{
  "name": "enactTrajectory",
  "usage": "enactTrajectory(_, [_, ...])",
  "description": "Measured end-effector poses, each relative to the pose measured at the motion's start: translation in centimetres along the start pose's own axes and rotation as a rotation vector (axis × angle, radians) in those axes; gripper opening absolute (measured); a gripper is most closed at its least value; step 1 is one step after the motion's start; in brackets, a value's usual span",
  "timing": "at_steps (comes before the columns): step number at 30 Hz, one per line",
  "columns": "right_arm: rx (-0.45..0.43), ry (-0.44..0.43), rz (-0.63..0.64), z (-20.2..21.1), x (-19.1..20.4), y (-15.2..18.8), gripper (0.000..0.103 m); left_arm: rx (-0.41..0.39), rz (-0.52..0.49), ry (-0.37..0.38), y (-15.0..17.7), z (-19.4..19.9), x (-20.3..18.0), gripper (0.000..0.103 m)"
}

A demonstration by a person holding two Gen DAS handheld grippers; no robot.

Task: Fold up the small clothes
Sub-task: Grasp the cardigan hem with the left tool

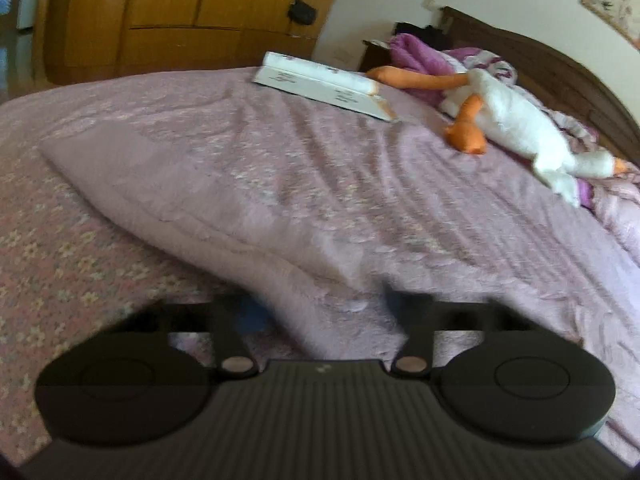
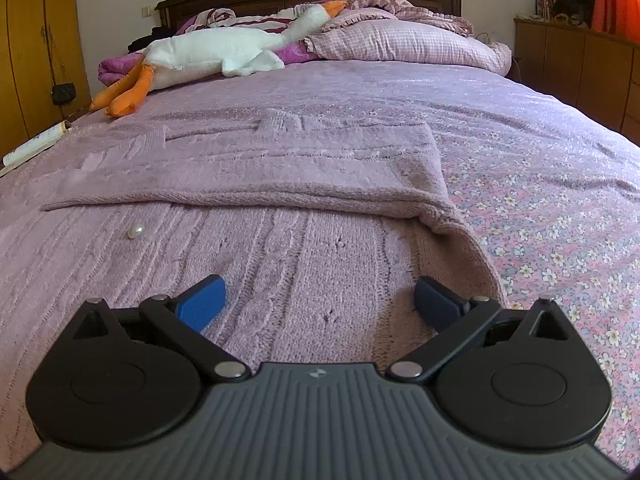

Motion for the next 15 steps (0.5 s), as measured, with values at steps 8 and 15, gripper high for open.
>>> enactTrajectory(8, [0.0,-0.001,-0.001,-0.2,0.0,-0.1,0.103,-0.096,-0.083,0.118,-2.6,3.0,-3.7,0.01])
enactTrajectory(15, [0.003,-0.042,-0.025,0.0,-0.3,-0.3,0.103,-0.18,-0.215,0.137,-3.2,5.9,-9.7,0.01])
Point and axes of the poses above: each gripper's, at about its wrist camera, not at the fingertips, and z roughly against the way its jaws point, x to its left, y to its underside, the point moved 8 cm from there along -z, roughly the way its jaws point, and after that the axes turned 2 degrees about -z, right-handed, at the moved point
